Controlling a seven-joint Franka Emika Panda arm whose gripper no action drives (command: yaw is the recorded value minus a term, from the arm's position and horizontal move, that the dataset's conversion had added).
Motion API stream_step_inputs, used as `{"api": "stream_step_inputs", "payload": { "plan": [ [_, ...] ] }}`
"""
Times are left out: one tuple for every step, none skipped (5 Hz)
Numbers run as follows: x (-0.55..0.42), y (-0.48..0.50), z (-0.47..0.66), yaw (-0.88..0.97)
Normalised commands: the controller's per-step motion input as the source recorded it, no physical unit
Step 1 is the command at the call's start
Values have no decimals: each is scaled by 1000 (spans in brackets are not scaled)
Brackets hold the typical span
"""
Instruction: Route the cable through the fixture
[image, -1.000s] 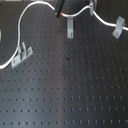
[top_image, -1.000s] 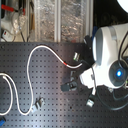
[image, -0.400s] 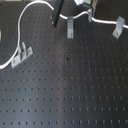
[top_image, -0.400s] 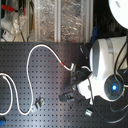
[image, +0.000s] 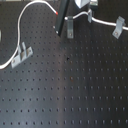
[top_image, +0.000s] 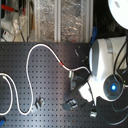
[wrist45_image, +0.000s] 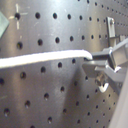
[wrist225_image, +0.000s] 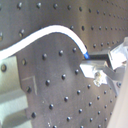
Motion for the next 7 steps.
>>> {"api": "stream_step_inputs", "payload": {
  "plan": [
    [-24, 32, 105, -1000],
    [-24, 28, 105, -1000],
    [-24, 23, 105, -1000],
    [-26, 21, 102, -1000],
    [-27, 18, 102, -1000],
    [-28, 15, 103, -1000],
    [-32, 13, 88, -1000]
  ]
}}
